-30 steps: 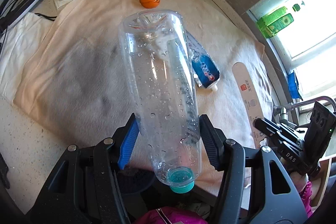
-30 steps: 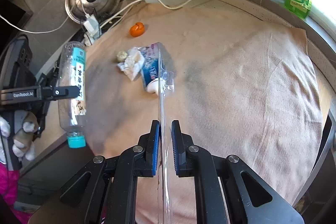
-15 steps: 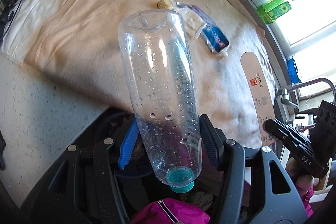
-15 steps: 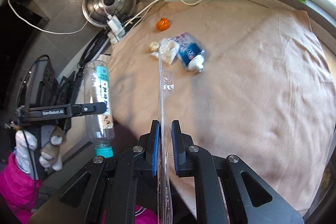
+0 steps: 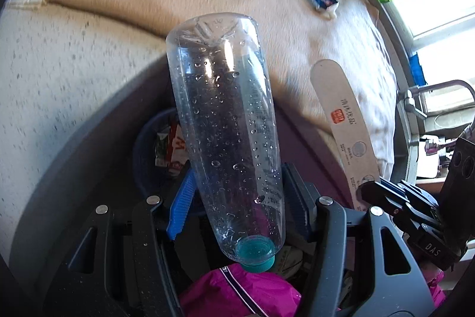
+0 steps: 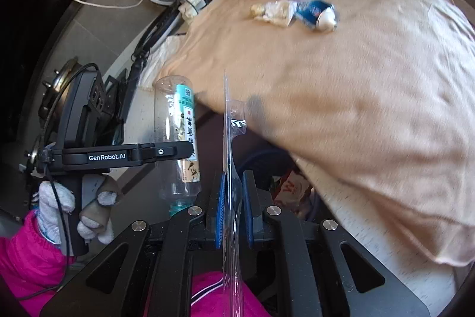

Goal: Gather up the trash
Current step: 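Carry the bottle and strip with both grippers over the blue wastebasket, then open both grippers to drop the bottle and strip into the wastebasket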

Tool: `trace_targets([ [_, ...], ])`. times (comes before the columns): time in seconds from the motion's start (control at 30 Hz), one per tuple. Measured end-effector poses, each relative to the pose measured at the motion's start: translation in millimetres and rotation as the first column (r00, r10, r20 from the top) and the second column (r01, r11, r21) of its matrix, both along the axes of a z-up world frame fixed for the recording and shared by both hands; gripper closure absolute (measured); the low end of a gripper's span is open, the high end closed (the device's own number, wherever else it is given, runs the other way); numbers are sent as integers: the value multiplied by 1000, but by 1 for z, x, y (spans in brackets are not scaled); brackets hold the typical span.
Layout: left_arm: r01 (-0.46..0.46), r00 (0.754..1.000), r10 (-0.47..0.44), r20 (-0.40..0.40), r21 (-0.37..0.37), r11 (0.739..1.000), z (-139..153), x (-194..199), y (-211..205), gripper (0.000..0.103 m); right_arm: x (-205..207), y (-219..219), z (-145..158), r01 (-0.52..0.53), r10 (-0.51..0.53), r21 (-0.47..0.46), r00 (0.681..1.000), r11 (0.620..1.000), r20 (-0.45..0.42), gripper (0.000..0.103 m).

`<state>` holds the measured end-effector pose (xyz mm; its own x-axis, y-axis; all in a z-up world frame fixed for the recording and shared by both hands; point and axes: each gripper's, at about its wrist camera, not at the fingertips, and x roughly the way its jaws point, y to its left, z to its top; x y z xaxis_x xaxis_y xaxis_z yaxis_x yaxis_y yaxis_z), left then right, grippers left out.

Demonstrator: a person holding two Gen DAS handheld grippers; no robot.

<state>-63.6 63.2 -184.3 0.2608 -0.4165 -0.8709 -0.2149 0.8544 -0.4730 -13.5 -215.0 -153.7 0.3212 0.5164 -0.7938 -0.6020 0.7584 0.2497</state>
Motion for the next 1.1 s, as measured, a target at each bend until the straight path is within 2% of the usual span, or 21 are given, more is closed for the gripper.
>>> trace_targets([
  [0.43,71,991,-71,-114,-5,997,-55,-25,-24,44,-14,1,-61,46,-51,-54,995,997,-91,93],
  [0.83,98,968,-90,-233,21,995,-108,-12,-44,44,-7,5,-111,88,-109,-166,987,982,-122,93],
  [1.1,103,955,-89,-282,34,994,-132,4,-50,44,5,17,-140,94,-128,-244,984,965,-126,93],
])
